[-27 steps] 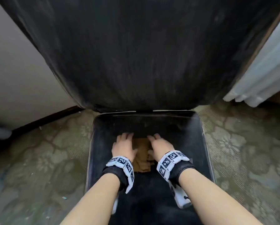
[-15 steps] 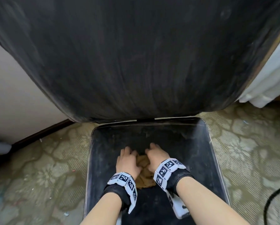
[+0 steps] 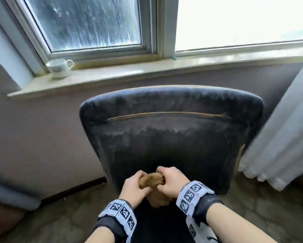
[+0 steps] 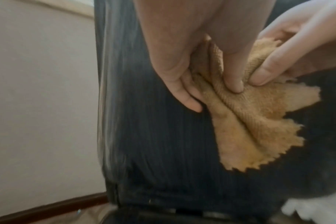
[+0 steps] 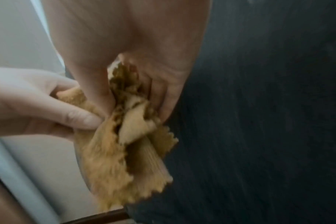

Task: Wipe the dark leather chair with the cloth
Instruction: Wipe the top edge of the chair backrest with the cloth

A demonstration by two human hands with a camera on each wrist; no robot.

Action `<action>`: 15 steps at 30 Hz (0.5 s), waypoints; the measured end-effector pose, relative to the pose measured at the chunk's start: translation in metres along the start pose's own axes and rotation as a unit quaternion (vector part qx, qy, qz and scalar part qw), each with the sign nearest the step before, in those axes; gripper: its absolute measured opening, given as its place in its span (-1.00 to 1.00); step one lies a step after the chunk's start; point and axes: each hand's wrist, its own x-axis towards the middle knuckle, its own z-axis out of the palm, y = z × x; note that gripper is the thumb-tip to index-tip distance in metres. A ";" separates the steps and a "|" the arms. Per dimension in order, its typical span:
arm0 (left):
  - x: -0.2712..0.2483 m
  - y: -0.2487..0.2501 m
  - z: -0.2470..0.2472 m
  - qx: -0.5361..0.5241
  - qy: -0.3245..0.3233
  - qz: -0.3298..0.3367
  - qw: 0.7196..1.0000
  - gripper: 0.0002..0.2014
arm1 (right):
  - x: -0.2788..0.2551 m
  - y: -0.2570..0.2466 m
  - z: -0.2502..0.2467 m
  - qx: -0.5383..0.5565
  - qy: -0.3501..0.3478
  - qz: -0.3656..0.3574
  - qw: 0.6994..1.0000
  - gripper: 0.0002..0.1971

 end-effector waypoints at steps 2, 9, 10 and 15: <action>0.003 0.027 -0.027 -0.028 0.056 0.021 0.998 -0.67 | -0.001 -0.026 -0.029 0.009 0.056 -0.043 0.997 -0.72; 0.016 0.091 -0.146 0.033 0.293 0.199 0.934 -0.75 | 0.023 -0.088 -0.103 -0.019 0.281 -0.210 0.936 -0.74; 0.022 0.094 -0.165 0.061 0.329 0.226 0.915 -0.73 | 0.028 -0.091 -0.114 -0.077 0.334 -0.228 0.911 -0.73; 0.070 0.093 -0.193 0.146 0.359 0.216 0.896 -0.43 | 0.057 -0.109 -0.142 -0.312 0.325 -0.176 0.875 -0.16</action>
